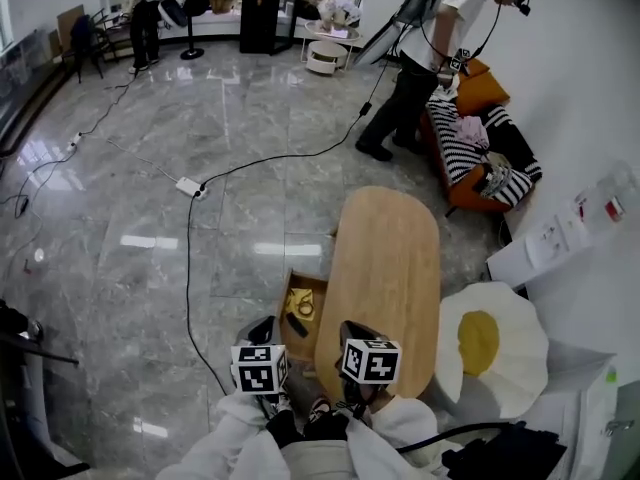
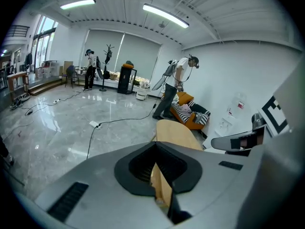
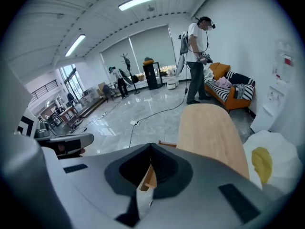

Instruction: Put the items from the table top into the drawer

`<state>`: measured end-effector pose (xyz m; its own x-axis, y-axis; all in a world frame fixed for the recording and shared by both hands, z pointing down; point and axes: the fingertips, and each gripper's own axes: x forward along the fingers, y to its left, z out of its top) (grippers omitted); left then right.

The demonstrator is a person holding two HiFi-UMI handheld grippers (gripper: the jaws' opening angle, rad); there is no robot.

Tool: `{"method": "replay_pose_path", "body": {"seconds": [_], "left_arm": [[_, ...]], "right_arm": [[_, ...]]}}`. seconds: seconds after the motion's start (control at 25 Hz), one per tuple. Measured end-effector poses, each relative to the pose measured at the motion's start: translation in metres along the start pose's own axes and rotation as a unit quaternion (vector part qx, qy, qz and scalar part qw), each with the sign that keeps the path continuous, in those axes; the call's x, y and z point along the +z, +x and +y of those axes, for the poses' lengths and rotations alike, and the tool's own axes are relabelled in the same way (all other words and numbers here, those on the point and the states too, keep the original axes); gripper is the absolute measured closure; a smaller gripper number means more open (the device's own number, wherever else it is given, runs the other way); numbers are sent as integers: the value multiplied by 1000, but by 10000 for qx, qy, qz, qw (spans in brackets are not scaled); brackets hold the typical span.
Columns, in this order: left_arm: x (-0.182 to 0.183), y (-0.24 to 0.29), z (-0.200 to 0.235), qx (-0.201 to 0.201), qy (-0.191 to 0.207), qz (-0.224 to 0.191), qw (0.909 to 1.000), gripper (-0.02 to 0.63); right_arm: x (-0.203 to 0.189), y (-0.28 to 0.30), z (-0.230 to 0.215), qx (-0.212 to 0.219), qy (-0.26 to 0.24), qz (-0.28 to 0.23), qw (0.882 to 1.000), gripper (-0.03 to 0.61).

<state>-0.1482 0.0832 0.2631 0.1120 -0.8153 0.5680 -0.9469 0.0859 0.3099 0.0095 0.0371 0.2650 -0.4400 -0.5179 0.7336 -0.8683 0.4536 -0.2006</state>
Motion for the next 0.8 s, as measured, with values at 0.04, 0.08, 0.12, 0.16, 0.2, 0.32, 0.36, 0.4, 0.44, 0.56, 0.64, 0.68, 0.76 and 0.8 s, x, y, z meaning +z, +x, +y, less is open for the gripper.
{"method": "replay_pose_path", "body": {"seconds": [0.04,0.08,0.12,0.16,0.2,0.32,0.36,0.4,0.44,0.56,0.64,0.68,0.76,0.8], "left_arm": [[3,-5,-3,-9,32,-55,10000,614],[7,-10,-5,-7,68,-115,9999,614],[11,-16,-7,12,104,-181,9998,614],[15,-22,-8,50,132,-246,9996,614],[18,-28,-9,101,141,-302,9994,614],[24,-46,-18,241,123,-417,9988,614],[25,-51,-24,269,150,-444,9985,614],[25,-56,-30,298,191,-467,9983,614],[25,-61,-37,333,222,-489,9980,614],[17,-78,-48,502,162,-561,9970,614],[13,-88,-50,621,117,-594,9962,614],[11,-90,-50,667,123,-603,9959,614],[9,-91,-52,732,130,-621,9953,614],[8,-92,-52,751,116,-630,9951,614]], "right_arm": [[5,-4,1,19,-50,-115,9999,515],[11,-8,3,47,-123,-222,9997,516],[18,-12,6,78,-209,-328,9992,515],[25,-17,9,104,-296,-441,9985,515],[32,-23,9,112,-370,-560,9977,515],[44,-42,1,73,-430,-843,9955,515],[44,-49,-4,78,-403,-895,9951,515],[42,-56,-10,96,-371,-919,9950,515],[38,-63,-16,120,-342,-917,9951,515],[21,-84,-30,176,-317,-868,9956,515],[13,-92,-34,183,-304,-887,9954,515],[12,-93,-37,181,-266,-903,9954,515],[10,-93,-43,175,-185,-914,9955,515],[9,-92,-44,180,-179,-907,9956,515]]}}
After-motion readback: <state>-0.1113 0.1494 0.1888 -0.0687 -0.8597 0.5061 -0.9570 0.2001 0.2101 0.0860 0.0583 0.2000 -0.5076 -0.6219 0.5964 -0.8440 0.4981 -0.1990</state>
